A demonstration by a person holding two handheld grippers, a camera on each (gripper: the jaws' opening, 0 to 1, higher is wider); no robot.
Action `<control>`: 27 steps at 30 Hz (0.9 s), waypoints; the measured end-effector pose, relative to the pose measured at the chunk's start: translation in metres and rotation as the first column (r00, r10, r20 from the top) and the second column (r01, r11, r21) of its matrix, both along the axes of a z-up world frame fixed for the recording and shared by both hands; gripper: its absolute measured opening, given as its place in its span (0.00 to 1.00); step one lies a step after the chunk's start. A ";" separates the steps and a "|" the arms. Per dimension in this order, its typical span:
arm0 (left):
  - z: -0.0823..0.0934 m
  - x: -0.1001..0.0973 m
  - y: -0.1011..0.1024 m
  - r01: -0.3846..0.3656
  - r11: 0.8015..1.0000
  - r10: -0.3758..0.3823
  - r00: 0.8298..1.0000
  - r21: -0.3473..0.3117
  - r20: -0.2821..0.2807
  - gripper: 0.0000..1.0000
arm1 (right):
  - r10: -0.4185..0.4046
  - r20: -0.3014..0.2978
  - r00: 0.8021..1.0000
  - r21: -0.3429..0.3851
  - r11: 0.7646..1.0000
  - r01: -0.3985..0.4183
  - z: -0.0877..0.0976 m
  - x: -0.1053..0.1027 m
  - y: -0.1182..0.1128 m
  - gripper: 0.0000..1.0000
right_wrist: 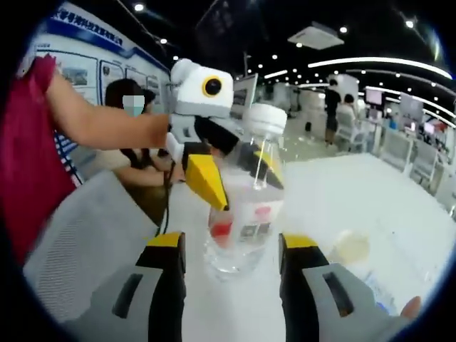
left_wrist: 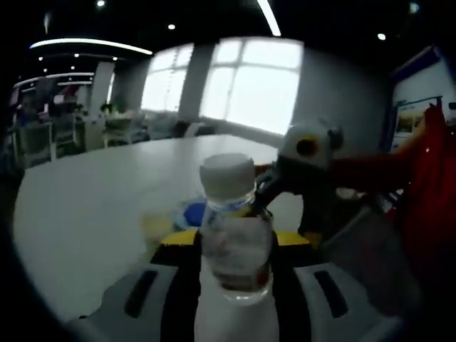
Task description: Arrange the tabletop items into an orderly group along one side of the table until the central work area is clear of visible clutter.
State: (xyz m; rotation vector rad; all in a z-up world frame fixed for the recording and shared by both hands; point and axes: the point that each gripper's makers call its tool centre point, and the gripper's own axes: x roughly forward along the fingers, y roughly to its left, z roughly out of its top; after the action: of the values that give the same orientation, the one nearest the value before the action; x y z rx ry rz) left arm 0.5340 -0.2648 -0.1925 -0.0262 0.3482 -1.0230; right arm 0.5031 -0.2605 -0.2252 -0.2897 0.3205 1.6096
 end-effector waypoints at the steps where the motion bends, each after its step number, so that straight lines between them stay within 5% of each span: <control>1: 0.001 0.000 0.001 0.004 1.000 -0.004 1.000 0.003 0.002 0.35 | 0.001 -0.006 1.000 -0.005 1.000 -0.001 0.001 0.002 0.002 0.51; 17: 0.013 -0.006 0.006 0.082 0.997 -0.082 0.994 0.011 0.076 0.35 | 0.145 -0.028 0.989 -0.012 0.989 -0.146 0.003 0.006 0.028 0.40; 27: 0.025 0.014 0.023 0.108 0.993 -0.116 0.979 0.056 0.168 0.35 | 0.168 0.061 0.984 0.021 0.985 -0.170 0.015 0.030 0.049 0.38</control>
State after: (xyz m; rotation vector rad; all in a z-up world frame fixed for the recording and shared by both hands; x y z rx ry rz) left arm 0.5478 -0.2414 -0.1678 0.1238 0.2186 -1.1197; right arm 0.5333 -0.2112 -0.2105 -0.3519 0.2345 1.7671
